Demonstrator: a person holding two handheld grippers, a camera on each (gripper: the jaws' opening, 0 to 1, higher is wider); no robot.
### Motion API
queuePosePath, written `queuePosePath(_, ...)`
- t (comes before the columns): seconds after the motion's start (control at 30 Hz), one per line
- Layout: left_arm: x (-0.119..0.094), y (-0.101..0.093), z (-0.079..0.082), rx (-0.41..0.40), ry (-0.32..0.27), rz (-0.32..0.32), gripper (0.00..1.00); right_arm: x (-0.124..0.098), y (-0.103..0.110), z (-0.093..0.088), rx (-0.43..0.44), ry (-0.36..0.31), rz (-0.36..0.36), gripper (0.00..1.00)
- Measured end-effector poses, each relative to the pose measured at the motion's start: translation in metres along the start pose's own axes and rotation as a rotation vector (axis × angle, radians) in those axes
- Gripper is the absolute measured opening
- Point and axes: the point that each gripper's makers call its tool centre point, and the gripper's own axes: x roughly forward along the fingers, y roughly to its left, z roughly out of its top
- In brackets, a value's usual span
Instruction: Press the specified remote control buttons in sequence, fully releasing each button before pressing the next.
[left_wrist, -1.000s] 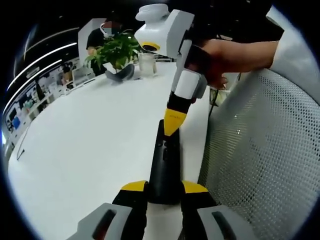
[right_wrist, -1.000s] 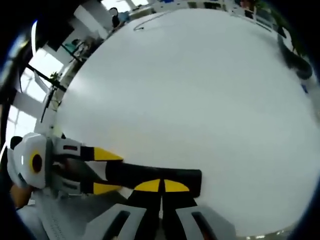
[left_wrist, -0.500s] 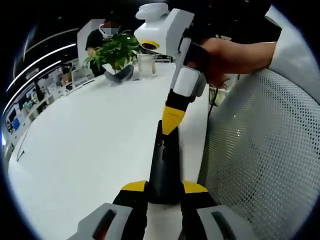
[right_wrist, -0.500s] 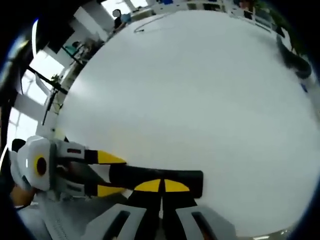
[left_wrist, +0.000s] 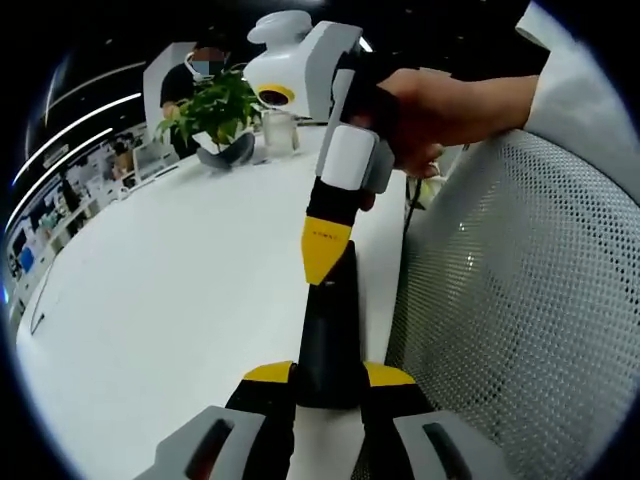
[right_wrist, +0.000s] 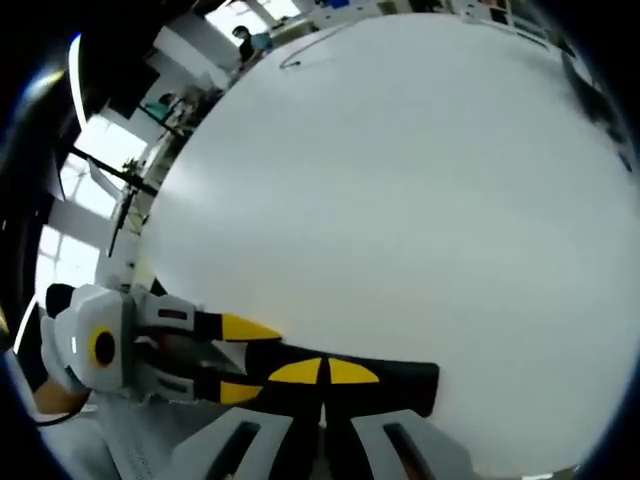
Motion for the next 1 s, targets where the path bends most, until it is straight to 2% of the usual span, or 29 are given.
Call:
queuePosePath(0.3,-0.0002,-0.0022,0.0003,-0.009,0.005,-0.003,0.23,0.0044,-0.0019,-0.0072,-0.013,0.037,-0.014,0.00)
queuePosePath(0.67,-0.0001,-0.0015,0.0007,-0.023,0.000,-0.006,0.24,0.0048,-0.0021,-0.0047,-0.021,0.018,-0.016,0.00)
queuePosePath(0.9,0.0005,-0.0003,0.0004,-0.023,-0.005,-0.005,0.24,0.0055,-0.0038,-0.0027,0.012,0.009,-0.008,0.00)
queuePosePath(1.0,0.0008,0.0000,0.0012,-0.024,-0.005,-0.003,0.24,0.0069,-0.0036,-0.0012,-0.016,0.006,-0.027,0.00)
